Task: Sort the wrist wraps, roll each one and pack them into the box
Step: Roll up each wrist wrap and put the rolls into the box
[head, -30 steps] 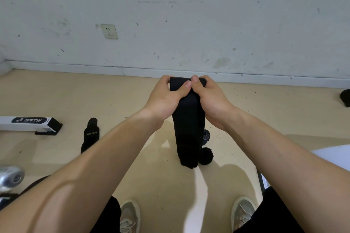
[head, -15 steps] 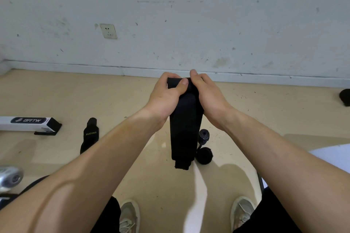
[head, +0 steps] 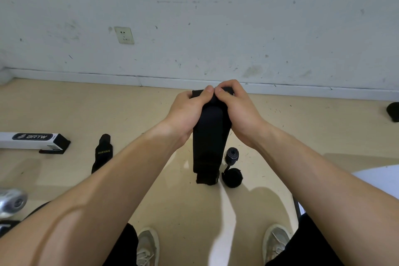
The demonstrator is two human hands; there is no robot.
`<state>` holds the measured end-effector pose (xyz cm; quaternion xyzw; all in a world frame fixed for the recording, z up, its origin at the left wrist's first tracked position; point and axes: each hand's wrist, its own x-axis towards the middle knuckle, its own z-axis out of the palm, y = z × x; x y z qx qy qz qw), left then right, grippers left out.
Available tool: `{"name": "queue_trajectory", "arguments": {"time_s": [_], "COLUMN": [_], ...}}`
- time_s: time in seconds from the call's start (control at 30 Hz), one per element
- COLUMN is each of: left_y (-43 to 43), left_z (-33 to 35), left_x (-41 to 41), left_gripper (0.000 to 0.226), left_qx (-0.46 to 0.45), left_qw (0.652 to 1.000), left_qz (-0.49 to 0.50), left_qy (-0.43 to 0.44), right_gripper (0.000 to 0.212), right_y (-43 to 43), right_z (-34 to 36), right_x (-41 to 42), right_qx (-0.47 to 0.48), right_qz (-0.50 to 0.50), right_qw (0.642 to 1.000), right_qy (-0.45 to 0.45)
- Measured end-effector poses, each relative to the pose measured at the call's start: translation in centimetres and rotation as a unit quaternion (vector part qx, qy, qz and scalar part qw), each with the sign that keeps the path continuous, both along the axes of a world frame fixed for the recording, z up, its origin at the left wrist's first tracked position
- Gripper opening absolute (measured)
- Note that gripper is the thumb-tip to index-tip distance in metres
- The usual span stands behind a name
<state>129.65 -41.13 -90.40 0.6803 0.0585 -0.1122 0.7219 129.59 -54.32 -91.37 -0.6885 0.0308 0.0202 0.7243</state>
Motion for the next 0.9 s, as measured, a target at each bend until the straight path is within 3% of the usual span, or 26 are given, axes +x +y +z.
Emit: {"name": "queue_trajectory", "arguments": {"time_s": [0.07, 0.2, 0.3, 0.5, 0.7, 0.83, 0.9], "left_y": [-0.09, -0.23, -0.11, 0.30, 0.01, -0.06, 0.14], "left_z": [-0.12, -0.06, -0.01, -0.12, -0.28, -0.30, -0.16], "left_x": [0.01, -0.17, -0.21, -0.04, 0.06, -0.06, -0.12], "left_gripper": [0.035, 0.031, 0.027, 0.044, 0.029, 0.024, 0.023], "left_qx": [0.016, 0.049, 0.034, 0.021, 0.026, 0.042, 0.036], "left_qw": [1.000, 0.998, 0.998, 0.999, 0.999, 0.997, 0.997], "left_qz": [0.010, 0.025, 0.025, -0.032, 0.004, 0.020, 0.016], "left_qy": [-0.009, -0.027, -0.037, -0.005, -0.036, -0.057, -0.062], "right_gripper": [0.010, 0.042, 0.037, 0.025, 0.012, 0.037, 0.040], "right_y": [-0.11, -0.18, -0.23, -0.19, -0.26, -0.33, -0.32], "right_z": [0.11, -0.23, -0.11, -0.02, 0.26, 0.08, 0.05], "right_x": [0.05, 0.12, 0.18, 0.06, 0.10, 0.15, 0.13], "right_qx": [0.017, -0.016, -0.012, -0.011, 0.017, -0.006, -0.010], "right_qz": [0.001, 0.007, 0.005, -0.002, -0.003, 0.008, 0.010], "right_qw": [1.000, 0.999, 0.999, 1.000, 0.999, 0.999, 0.999], "right_qy": [0.021, 0.045, 0.030, 0.011, 0.028, 0.038, 0.029]}}
